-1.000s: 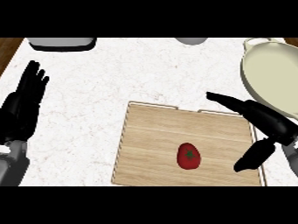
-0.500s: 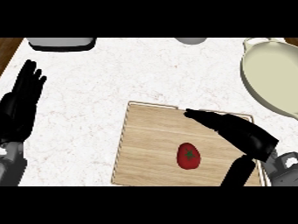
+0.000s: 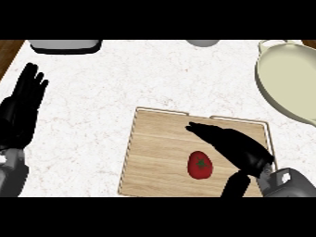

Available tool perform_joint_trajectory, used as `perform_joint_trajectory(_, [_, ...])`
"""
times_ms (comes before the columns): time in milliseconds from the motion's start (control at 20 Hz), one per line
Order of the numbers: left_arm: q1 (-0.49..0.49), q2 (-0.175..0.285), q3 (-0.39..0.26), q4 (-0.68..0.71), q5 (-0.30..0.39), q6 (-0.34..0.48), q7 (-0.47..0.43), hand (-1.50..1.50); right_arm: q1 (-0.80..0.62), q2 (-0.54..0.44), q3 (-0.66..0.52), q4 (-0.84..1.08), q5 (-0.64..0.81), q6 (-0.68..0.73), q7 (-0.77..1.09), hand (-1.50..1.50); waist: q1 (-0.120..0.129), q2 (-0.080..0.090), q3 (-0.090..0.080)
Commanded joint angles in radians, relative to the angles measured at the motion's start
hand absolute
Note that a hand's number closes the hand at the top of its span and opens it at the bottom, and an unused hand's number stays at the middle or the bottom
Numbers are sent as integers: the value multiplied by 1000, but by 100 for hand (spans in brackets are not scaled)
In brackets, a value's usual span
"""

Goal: Pick the tomato from the tray and place it in the pot

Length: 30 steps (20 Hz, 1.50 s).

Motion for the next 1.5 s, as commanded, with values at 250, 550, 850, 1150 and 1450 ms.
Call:
perform_joint_trajectory(250, [5, 11, 117, 26, 9, -113, -3, 0, 48, 107, -14, 80, 159, 14, -70, -150, 1, 1, 0])
perform_joint_trajectory(550, [29, -125, 18, -31, -111, -29, 20, 0, 86, 130, -45, 78, 241, 35, -85, -150, -2, 0, 0])
perform_joint_trajectory(850, [11, -117, 90, 34, -109, -108, -32, 0, 46, 231, -61, 252, 347, -7, -149, -150, 0, 1, 0])
perform_joint_trajectory(1150, [-29, -114, 90, -1, -144, -69, 45, 0, 70, 176, 13, 297, 452, -87, -374, 150, -1, 1, 0])
perform_joint_trajectory(1450, [7, -140, 106, -37, -147, -107, 31, 0, 68, 208, -32, 347, 495, -66, -423, 150, 1, 1, 0])
